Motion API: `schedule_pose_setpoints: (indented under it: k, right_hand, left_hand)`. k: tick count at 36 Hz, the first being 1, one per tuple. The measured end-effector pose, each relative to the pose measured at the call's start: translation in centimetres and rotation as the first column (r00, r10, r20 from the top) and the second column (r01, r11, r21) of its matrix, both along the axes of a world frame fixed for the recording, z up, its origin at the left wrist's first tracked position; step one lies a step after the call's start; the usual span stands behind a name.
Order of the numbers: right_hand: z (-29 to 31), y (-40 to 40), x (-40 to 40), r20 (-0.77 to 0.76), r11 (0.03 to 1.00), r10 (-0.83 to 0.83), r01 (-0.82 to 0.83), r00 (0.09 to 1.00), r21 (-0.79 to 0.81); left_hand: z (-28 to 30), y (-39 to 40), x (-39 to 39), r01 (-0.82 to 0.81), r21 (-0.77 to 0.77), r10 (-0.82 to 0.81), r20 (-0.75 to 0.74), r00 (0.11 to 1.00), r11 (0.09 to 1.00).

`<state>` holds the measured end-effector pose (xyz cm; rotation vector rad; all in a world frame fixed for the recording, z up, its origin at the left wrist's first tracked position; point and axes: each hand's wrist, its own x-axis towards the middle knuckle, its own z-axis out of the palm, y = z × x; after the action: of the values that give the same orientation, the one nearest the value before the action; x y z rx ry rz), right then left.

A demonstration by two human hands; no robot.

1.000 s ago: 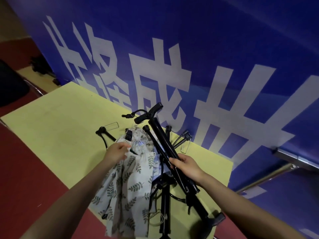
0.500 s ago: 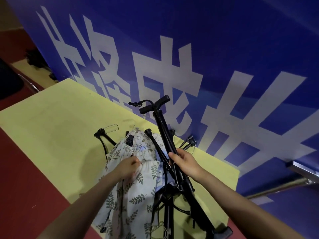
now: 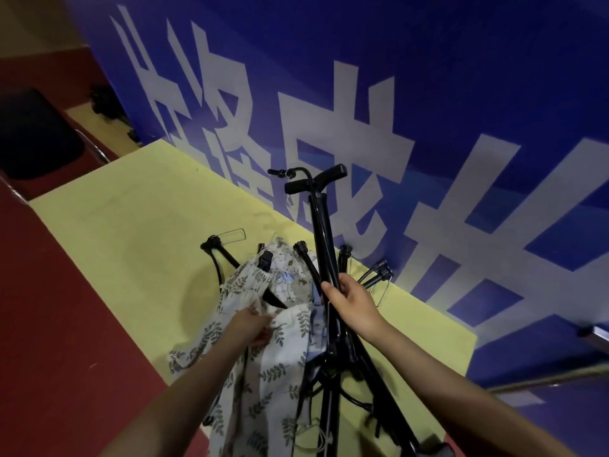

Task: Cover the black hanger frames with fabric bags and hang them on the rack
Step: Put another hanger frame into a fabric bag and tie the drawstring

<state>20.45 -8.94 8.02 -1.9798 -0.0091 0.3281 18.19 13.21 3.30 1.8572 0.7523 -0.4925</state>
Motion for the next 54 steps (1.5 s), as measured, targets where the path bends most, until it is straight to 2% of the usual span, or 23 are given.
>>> schedule_pose_setpoints:
  k: [3, 5, 8, 11, 15, 17, 18, 22, 26, 30, 35, 40, 45, 50, 54]
  right_hand:
    - [0.3, -0.3, -0.1, 0.051, 1.000, 0.011, -0.009, 0.999, -0.030]
    - [0.9, -0.3, 0.1, 0.084, 1.000, 0.016, -0.014, 0.996, -0.020]
    - [2.4, 0.0, 0.4, 0.144, 1.000, 0.027, -0.026, 0.989, -0.005]
    - [3.6, 0.9, 1.3, 0.198, 0.999, 0.030, -0.033, 0.980, 0.009]
    - [5.7, 2.8, 2.5, 0.269, 0.997, 0.076, -0.077, 0.960, -0.010]
    - [6.4, 3.9, 2.7, 0.287, 0.995, 0.093, -0.095, 0.953, -0.008]
    - [6.6, 4.4, 2.8, 0.296, 0.995, 0.096, -0.097, 0.950, -0.009]
    - [7.5, 6.0, 2.6, 0.327, 0.995, 0.096, -0.104, 0.940, 0.007]
    - [8.3, 7.4, 2.5, 0.324, 0.997, 0.048, -0.063, 0.945, 0.035]
    - [8.1, 8.4, 1.7, 0.359, 1.000, 0.001, -0.006, 0.933, 0.014]
    - [6.1, 9.2, -0.5, 0.317, 0.998, 0.015, -0.034, 0.948, 0.055]
    - [4.4, 9.1, -3.0, 0.269, 0.984, 0.102, -0.138, 0.958, 0.117]
    - [3.1, 8.5, -4.2, 0.120, 0.933, 0.295, -0.313, 0.948, 0.176]
    - [2.0, 7.5, -4.3, 0.111, 0.897, 0.437, -0.441, 0.893, 0.022]
    - [1.7, 6.5, -4.2, 0.140, 0.873, 0.485, -0.487, 0.863, -0.023]
  left_hand:
    - [0.0, -0.4, -0.6, 0.022, 0.002, -0.022, 0.167, 0.986, 1.000]
    - [0.5, -0.9, -1.2, -0.038, -0.079, 0.057, 0.252, 0.966, 0.996]
    - [0.1, -0.8, -2.1, -0.150, -0.203, 0.199, 0.244, 0.949, 0.968]
    - [0.3, -1.1, -3.1, -0.195, -0.189, 0.234, 0.211, 0.949, 0.962]
    - [2.7, -2.4, -3.0, -0.269, -0.080, 0.280, 0.201, 0.939, 0.960]
    - [4.1, -2.7, -3.1, -0.240, -0.015, 0.239, 0.166, 0.957, 0.971]
    - [4.7, -2.8, -3.2, -0.219, -0.042, 0.223, 0.161, 0.962, 0.975]
    - [5.7, -2.4, -4.8, -0.039, -0.077, 0.059, 0.281, 0.958, 0.996]
    - [6.6, -2.3, -6.9, 0.081, -0.069, -0.037, 0.489, 0.872, 0.994]
    - [7.9, -2.5, -8.8, 0.040, -0.041, -0.008, 0.591, 0.806, 0.998]
    - [8.5, -2.4, -9.7, -0.019, -0.015, 0.024, 0.665, 0.747, 1.000]
    - [8.7, -1.3, -10.1, -0.180, -0.092, 0.193, 0.684, 0.704, 0.979]
    - [8.7, -0.6, -9.5, -0.261, -0.197, 0.326, 0.646, 0.690, 0.945]
    - [9.9, -1.4, -8.4, -0.320, -0.403, 0.510, 0.583, 0.632, 0.858]
    - [10.9, -2.4, -7.4, -0.305, -0.551, 0.605, 0.516, 0.607, 0.777]
